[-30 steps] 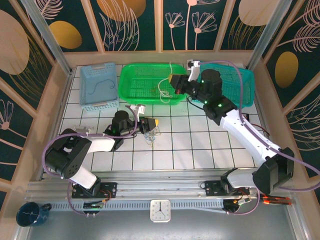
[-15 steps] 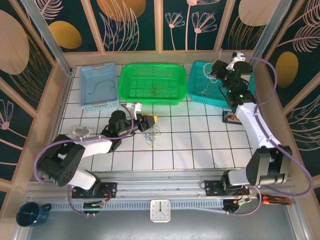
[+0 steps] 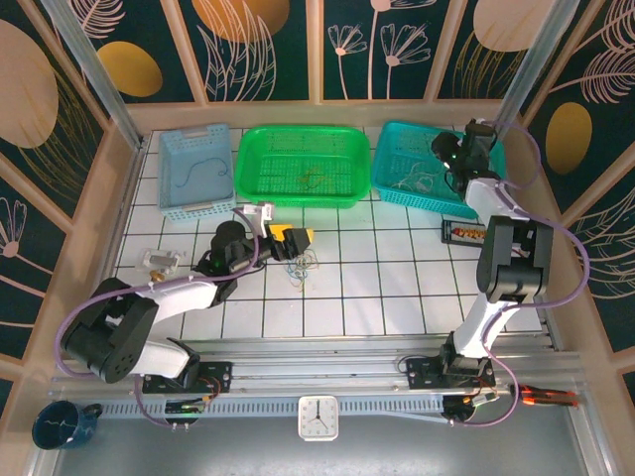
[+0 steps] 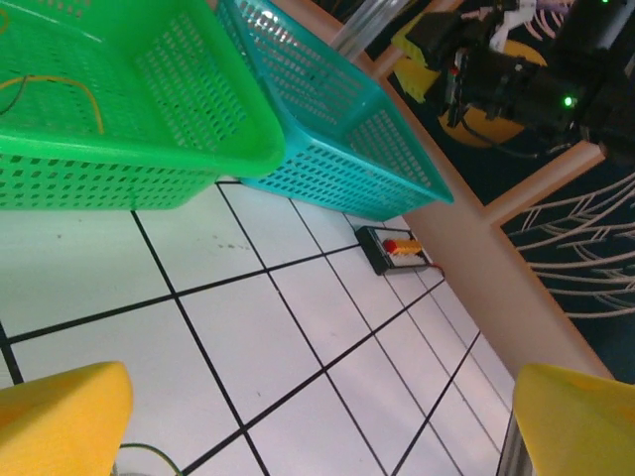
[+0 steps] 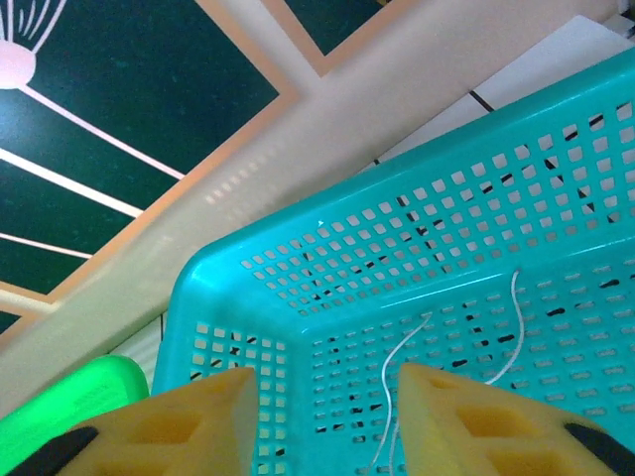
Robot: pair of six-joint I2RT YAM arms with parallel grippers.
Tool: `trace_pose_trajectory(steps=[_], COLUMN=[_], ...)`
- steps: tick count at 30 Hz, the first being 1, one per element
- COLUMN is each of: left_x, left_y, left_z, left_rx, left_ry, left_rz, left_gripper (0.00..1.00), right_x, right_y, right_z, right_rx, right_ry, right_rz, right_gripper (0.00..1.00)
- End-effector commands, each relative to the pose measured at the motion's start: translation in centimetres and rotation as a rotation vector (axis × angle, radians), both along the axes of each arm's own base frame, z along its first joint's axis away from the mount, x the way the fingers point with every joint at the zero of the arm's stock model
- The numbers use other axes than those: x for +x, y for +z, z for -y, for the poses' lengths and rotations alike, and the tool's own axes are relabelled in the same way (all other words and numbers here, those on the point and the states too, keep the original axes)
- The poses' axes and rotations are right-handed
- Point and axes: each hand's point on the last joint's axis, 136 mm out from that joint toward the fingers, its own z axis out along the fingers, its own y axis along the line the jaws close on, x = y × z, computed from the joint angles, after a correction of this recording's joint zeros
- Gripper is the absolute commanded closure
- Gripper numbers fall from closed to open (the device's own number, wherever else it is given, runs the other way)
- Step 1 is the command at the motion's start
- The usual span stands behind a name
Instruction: Untangle the cables
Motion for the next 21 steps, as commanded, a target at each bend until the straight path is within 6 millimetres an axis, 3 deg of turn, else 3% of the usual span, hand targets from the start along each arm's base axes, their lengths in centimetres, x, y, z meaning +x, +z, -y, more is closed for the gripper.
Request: trace_pose_trajectory(steps=[1, 6, 11, 17, 21], left_x=[0.0, 0.8, 1.5, 1.8, 2.4], left_y=[0.0, -0.6, -0.7, 0.0, 0.9], left_z=[-0.8, -2.5, -4.3, -6.2, -7.4], left_rx=[0.021, 0.038, 0.054, 0.057, 0.025], left_ry=[0.048, 0.157, 0.265, 0.357, 0.397], left_rz=[0.009, -0.018, -0.038, -0.061, -0.111], left_gripper=[0.01, 0.01, 0.01, 0.01, 0.01], right_x=[-0.1, -3.3, -7.5, -13.5, -17.2], right_y=[4.5, 6.3, 6.3, 3.3, 0.8], right_z=[-1.3, -4.8, -11.1, -19.4, -23.5], right_rx=[-0.001, 0.02, 0.021, 0.011, -0.028], right_ry=[0.064, 0.15, 0.3, 0.5, 0.604], right_rz=[0.104, 0.14, 0.131, 0.057, -0.002], right_gripper=[0.57, 0.56, 0.56, 0.56, 0.56])
